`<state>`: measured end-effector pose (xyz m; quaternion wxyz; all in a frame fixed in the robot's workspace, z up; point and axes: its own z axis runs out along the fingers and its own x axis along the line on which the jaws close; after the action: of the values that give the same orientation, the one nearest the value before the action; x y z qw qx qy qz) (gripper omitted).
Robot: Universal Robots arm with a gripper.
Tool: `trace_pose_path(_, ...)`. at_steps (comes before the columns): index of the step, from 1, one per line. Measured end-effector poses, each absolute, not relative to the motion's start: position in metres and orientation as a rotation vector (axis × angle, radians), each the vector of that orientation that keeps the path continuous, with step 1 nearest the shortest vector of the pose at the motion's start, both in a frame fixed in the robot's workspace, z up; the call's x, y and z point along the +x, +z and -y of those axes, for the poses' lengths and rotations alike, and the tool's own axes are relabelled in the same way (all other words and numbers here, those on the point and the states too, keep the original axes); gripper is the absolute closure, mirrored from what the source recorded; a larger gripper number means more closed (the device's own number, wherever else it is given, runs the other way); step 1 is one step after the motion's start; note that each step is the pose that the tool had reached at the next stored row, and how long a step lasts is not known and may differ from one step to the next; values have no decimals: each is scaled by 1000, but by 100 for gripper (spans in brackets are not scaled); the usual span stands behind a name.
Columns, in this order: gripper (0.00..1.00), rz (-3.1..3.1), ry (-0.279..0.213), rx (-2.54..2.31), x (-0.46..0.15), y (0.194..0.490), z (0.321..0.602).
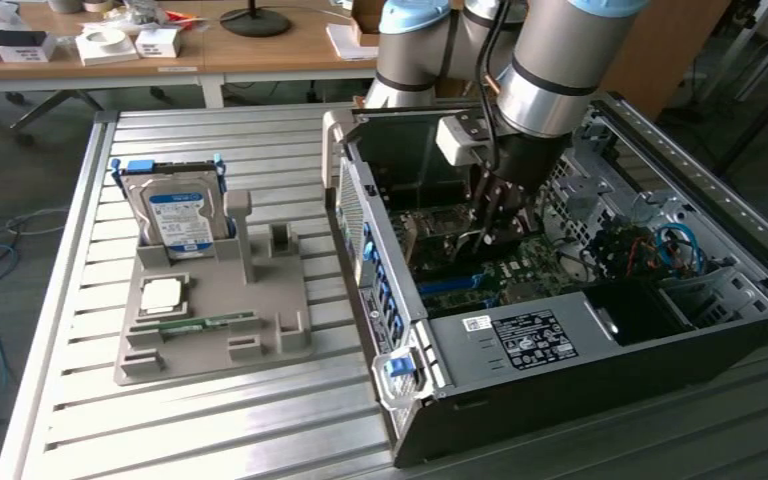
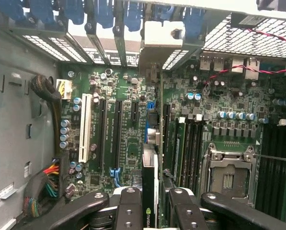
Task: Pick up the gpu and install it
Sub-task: 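Insert the gpu into the slot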
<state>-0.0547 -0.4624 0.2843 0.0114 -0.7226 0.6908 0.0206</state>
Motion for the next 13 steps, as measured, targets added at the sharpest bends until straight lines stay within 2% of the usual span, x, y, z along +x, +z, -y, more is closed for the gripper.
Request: trace_pose_path(13,74,-2155,64,-2254,-58,279,460)
